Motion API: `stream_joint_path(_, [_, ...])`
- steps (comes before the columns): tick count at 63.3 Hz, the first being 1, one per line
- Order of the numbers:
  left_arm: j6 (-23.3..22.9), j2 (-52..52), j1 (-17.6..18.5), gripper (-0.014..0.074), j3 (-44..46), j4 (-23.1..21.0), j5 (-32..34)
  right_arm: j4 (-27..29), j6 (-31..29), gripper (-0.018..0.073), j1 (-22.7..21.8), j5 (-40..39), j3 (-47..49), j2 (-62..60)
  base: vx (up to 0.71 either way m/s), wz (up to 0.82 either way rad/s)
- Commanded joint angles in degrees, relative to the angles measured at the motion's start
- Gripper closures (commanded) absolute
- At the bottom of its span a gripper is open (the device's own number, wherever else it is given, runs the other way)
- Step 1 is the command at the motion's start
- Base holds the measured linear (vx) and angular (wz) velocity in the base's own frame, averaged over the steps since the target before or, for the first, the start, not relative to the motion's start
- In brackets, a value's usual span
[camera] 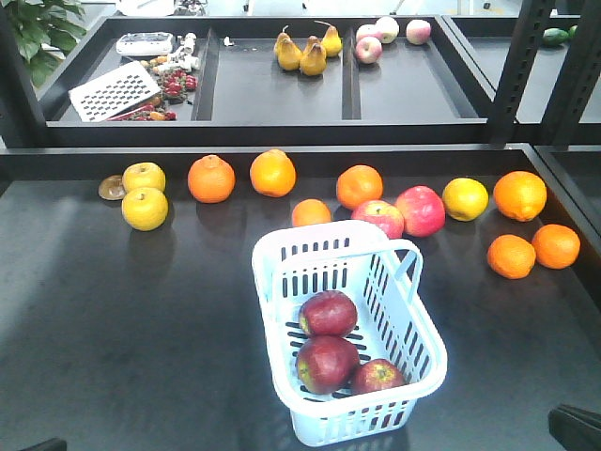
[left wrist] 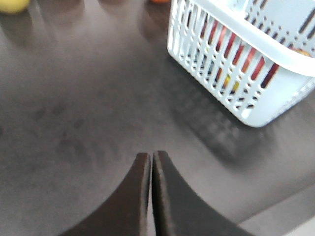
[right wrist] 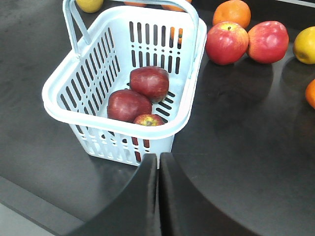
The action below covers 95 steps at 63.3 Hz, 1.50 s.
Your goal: Pick three apples into basket with both arms
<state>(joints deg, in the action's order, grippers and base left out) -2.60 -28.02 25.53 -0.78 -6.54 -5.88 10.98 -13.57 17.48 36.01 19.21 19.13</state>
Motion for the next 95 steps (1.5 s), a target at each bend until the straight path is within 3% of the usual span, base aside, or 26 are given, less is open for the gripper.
stream_joint_path(1, [-0.13, 2.38, -0.06, 0.0603, -1.04, 1.25, 7.5, 0.03, 0.0, 0.0564, -0.33, -3.99, 1.65, 0.5, 0.0, 0.0])
stream_joint_path(14, [4.12, 10.92, -2.14, 0.0603, -1.08, 4.34, 7.65, 0.03, 0.0, 0.0564, -0.33, -3.94, 1.65, 0.5, 0.0, 0.0])
stream_joint_path(38, [3.78, 30.07, -21.07, 0.0603, -1.08, 4.58, 5.88, 0.03, 0.0, 0.0564, -0.33, -3.94, 1.65, 0.5, 0.0, 0.0])
stream_joint_path(51, [0.09, 29.66, -28.56, 0.0603, -1.08, 4.74, 4.84, 0.03, 0.0, 0.0564, -0.33, -3.87, 1.65, 0.5, 0.0, 0.0])
stream_joint_path(61, [-2.21, 29.66, -29.21, 0.0603, -1.08, 4.74, 4.93, 0.03, 0.0, 0.0564, -0.33, -3.81, 1.65, 0.5, 0.0, 0.0])
stream_joint_path(95, [-2.34, 29.66, -29.21, 0.0603, -1.03, 4.74, 4.93, 0.03, 0.05, 0.0564, -0.33, -3.81, 1.65, 0.5, 0.0, 0.0])
